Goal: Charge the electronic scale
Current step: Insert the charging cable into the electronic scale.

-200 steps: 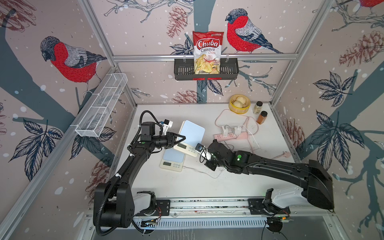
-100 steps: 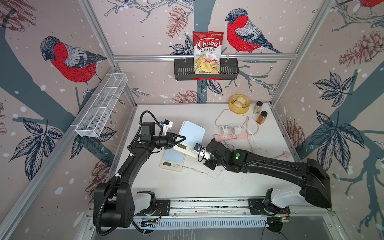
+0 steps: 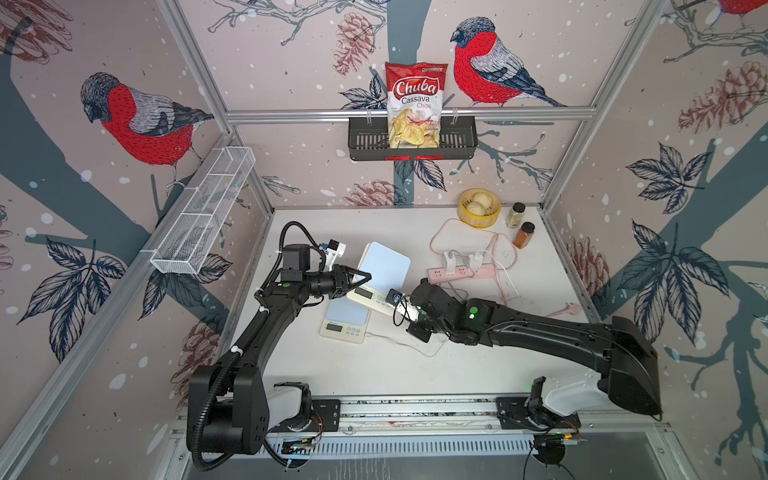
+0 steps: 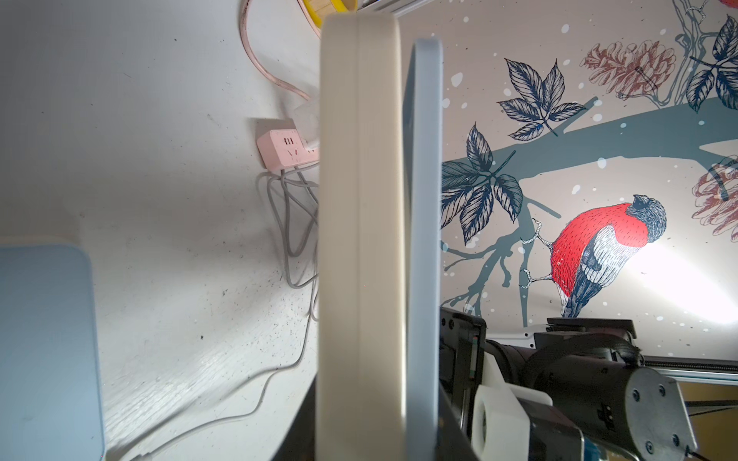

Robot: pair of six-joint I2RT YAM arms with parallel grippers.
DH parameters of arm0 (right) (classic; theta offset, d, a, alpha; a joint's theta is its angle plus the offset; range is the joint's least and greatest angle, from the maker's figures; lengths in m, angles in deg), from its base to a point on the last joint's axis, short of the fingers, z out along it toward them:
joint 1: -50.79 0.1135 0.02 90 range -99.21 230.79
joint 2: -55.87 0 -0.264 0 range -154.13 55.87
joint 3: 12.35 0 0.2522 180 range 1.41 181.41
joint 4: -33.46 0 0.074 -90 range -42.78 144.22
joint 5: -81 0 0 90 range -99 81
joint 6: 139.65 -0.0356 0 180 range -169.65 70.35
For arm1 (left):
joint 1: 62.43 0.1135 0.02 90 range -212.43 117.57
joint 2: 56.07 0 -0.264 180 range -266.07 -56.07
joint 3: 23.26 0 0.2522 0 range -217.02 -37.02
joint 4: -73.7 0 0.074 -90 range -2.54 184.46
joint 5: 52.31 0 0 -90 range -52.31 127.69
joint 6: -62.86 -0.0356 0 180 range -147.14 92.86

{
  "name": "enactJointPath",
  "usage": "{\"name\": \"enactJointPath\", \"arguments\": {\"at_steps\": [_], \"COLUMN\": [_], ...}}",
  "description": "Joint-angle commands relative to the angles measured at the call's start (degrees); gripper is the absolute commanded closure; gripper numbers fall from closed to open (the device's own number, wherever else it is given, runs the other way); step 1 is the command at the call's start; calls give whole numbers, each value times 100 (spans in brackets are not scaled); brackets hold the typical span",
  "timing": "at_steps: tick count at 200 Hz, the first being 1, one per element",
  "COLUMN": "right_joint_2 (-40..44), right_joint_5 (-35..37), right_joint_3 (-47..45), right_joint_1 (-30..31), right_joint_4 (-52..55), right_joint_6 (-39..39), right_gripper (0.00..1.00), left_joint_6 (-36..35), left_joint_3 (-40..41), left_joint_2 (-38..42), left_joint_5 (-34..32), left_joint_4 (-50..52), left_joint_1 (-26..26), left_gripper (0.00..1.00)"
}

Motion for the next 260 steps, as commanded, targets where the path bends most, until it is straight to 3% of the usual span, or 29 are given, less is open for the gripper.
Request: {"name": "enactJointPath", "arguments": {"at_steps": [1,158,260], "right_joint_2": [62,-35,-189], "right_joint_5": [-60,-349,-586], "right_joint_3": [24,-21,230], "right_joint_1": [8,-67,-75], "right_joint_4": [-192,-248,-133], "right_joint_6": [47,101,416], "right_gripper": [100,100,100], "left_joint_6": [-130,-86,-445], "left_joint_3": [6,22,-9], "left_joint_2": [-3,53,8], "left_joint_5": [150,168,54], "left_joint_4": [-105,-114,282], "left_joint_1": [23,23,-61], "left_gripper": [100,100,100]}}
